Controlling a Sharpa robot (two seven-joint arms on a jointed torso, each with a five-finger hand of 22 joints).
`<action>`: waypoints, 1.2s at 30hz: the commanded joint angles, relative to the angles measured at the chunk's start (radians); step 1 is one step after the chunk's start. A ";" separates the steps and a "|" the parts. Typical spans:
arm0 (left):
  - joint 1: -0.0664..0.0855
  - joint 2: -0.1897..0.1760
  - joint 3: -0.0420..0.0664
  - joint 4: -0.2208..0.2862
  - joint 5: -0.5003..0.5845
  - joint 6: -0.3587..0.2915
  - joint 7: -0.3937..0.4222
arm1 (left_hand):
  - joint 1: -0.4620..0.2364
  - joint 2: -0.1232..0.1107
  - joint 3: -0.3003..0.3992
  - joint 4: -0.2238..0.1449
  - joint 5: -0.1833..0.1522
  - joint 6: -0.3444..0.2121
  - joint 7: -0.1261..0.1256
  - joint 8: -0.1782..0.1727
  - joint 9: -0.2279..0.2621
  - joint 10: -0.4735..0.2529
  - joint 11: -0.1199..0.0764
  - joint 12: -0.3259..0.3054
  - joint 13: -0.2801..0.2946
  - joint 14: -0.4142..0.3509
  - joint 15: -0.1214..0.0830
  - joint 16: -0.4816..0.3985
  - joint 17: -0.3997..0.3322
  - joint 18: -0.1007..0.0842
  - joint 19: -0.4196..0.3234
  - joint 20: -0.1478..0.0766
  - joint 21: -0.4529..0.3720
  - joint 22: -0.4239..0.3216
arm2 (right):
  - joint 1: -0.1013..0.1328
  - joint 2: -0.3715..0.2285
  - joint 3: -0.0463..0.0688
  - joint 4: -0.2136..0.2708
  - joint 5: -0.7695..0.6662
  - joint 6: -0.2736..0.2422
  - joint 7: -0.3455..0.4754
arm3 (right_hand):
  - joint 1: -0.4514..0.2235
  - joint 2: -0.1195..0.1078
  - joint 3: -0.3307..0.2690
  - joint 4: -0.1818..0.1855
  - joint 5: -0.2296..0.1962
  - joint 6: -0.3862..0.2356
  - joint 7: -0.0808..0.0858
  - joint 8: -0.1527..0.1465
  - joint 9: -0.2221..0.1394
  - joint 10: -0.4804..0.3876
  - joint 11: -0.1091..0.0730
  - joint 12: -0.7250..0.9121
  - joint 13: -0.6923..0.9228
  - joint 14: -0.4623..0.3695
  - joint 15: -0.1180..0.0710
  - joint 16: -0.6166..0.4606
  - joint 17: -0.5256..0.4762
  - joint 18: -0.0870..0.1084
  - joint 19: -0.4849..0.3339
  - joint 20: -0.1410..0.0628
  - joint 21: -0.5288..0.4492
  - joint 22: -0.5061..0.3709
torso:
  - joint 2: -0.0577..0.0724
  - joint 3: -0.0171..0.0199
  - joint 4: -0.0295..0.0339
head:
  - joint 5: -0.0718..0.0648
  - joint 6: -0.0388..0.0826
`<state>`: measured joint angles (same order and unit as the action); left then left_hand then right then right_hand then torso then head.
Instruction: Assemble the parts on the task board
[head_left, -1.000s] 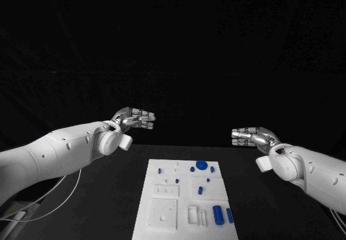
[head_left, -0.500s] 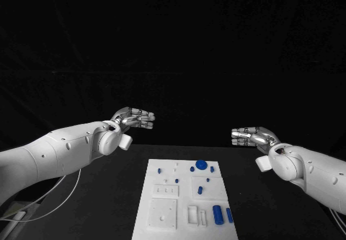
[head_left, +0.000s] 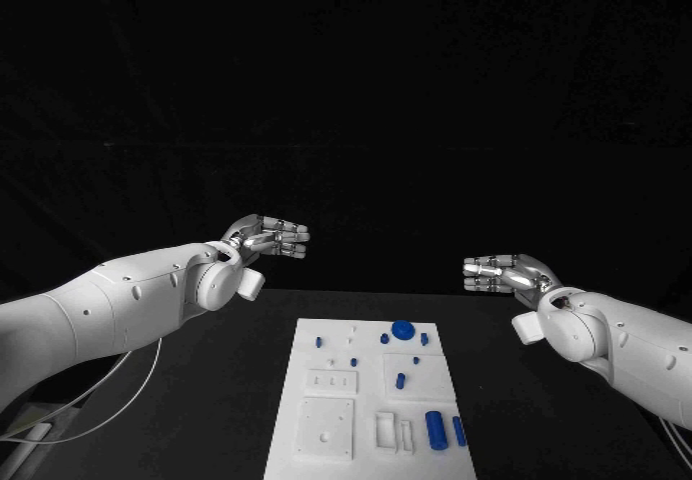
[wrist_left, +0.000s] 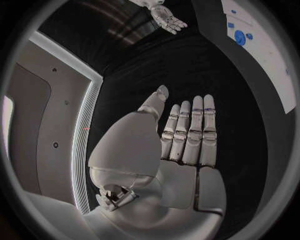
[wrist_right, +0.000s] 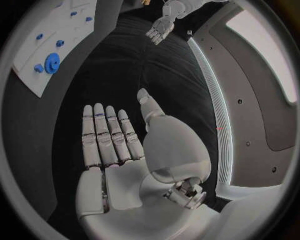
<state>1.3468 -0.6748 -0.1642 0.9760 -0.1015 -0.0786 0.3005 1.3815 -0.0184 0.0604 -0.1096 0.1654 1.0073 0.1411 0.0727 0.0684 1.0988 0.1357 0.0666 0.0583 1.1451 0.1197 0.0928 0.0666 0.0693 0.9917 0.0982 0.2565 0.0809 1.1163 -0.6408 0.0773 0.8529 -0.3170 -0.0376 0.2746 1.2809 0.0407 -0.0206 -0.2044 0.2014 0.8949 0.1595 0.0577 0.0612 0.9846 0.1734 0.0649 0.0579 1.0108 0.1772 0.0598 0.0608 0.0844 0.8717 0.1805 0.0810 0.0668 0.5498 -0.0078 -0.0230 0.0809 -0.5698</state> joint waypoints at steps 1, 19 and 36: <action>0.001 0.001 0.001 0.001 0.007 0.006 0.015 | 0.003 0.009 -0.001 -0.004 -0.004 -0.002 0.003 -0.004 0.000 -0.007 -0.002 -0.003 0.001 -0.001 -0.001 -0.002 -0.001 0.009 0.001 0.004 0.004 -0.002 | 0.000 0.000 0.001 0.001 0.003 0.000 0.012 | 0.001 0.007 -0.004 0.001 0.004 -0.002 0.003 0.001 -0.001 -0.003 0.004 -0.005 0.000 -0.005 0.000 0.000 -0.001 0.013 -0.004 0.001 -0.003 0.000 | 0.000 -0.0005 0.0005 | 0.000 -0.001; 0.001 -0.001 0.001 -0.003 0.009 0.006 0.015 | 0.003 0.009 -0.001 -0.004 -0.004 -0.002 0.003 -0.004 0.000 -0.007 -0.002 -0.003 0.001 -0.001 -0.001 -0.002 -0.001 0.009 0.001 0.004 0.004 -0.002 | 0.000 -0.002 0.001 0.002 0.004 -0.002 0.011 | 0.001 0.008 -0.004 0.000 0.004 -0.001 0.003 0.001 -0.001 -0.002 0.004 -0.005 0.000 -0.004 0.000 0.000 -0.001 0.013 -0.003 0.001 -0.003 0.000 | 0.001 0.0020 -0.0001 | -0.005 0.002; 0.001 -0.006 0.001 -0.001 0.010 0.004 0.016 | 0.002 0.012 -0.003 -0.008 -0.004 -0.002 0.003 -0.004 0.000 -0.007 -0.002 -0.003 0.001 0.000 -0.001 -0.004 -0.001 0.009 0.001 0.004 0.005 -0.002 | 0.000 0.000 0.001 0.003 0.005 -0.005 0.010 | 0.001 0.008 -0.004 0.000 0.004 -0.001 0.003 0.001 -0.001 -0.002 0.004 -0.005 0.000 -0.004 0.000 0.000 -0.001 0.013 -0.003 0.001 -0.003 0.000 | 0.000 0.0003 -0.0011 | -0.006 0.005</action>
<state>1.3468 -0.6812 -0.1641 0.9737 -0.0989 -0.0784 0.3016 1.3815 -0.0184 0.0563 -0.1137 0.1654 1.0073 0.1411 0.0726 0.0684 1.0988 0.1357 0.0666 0.0582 1.1451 0.1198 0.0928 0.0666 0.0692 0.9917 0.0982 0.2565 0.0803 1.1161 -0.6418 0.0776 0.8549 -0.3164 -0.0409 0.2747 1.2808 0.0407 -0.0206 -0.2044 0.2014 0.8949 0.1595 0.0577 0.0611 0.9846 0.1733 0.0649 0.0579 1.0108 0.1772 0.0598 0.0608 0.0843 0.8717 0.1805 0.0810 0.0668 0.5499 -0.0073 -0.0235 0.0748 -0.5646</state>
